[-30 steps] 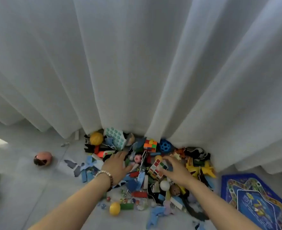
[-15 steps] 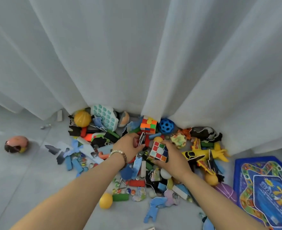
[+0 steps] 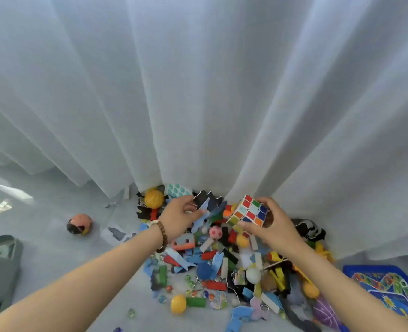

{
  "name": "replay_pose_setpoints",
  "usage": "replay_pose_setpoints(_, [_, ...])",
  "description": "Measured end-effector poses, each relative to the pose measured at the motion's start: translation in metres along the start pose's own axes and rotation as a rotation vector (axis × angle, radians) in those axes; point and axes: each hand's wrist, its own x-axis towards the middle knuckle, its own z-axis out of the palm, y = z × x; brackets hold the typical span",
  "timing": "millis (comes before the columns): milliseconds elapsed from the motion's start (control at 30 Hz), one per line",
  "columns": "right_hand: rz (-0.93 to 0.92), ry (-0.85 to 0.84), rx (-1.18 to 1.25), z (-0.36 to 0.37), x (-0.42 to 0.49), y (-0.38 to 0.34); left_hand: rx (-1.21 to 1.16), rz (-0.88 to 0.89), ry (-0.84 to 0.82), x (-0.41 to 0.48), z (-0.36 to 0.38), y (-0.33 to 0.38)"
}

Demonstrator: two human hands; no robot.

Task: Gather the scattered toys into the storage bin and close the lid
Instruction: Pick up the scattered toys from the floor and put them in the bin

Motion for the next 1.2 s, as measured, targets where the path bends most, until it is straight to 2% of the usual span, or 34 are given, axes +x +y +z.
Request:
replay_pose_setpoints(100, [-0.096,-0.061,-0.021,0.003,-0.013,-0.084,-0.052,0.009,0.074,-0.062,-0.083,0.020])
replay_pose_setpoints(200, [-0.203,-0.192,-0.065,0.041,-0.031,-0.167,-0.024,0.002,0.217,-0.142,-0.170,0.012])
replay_pose_setpoints(433, [-0.412,-0.554,-0.116,0.232,-0.107,-0.317,-0.127,-0.271,0.767,-0.345,-0.319,-0.087])
replay_pose_setpoints(500, [-0.458,-0.639,-0.073,0.291,-0.131,-0.346,-0.141,-0.368,0.853,-0.389,-0.338,-0.125])
replay_pose_setpoints(633, [-0.470,-0.720,-0.053,0.393,-0.159,-0.371,-0.249,-0.450,0.860,-0.429,-0.345,-0.181])
replay_pose_setpoints(733, [-0.519,-0.629,-0.345,0.437,-0.154,-0.358,-0.329,-0.445,0.841,-0.428,-0.340,-0.197])
replay_pose_setpoints(833, [-0.628,-0.493,-0.600,0.441,-0.133,-0.344,-0.387,-0.417,0.820,-0.414,-0.332,-0.200])
replay_pose_setpoints(967, [-0.736,-0.618,-0.661,0.423,-0.100,-0.328,-0.463,-0.372,0.664,-0.390,-0.317,-0.192])
replay_pose_setpoints(1100, [-0.726,-0.627,-0.670,0.407,-0.080,-0.322,-0.443,-0.310,0.471,-0.371,-0.293,-0.176])
replay_pose_setpoints(1200, [-0.745,-0.627,-0.719,0.402,-0.077,-0.323,-0.406,-0.230,0.424,-0.363,-0.275,-0.166])
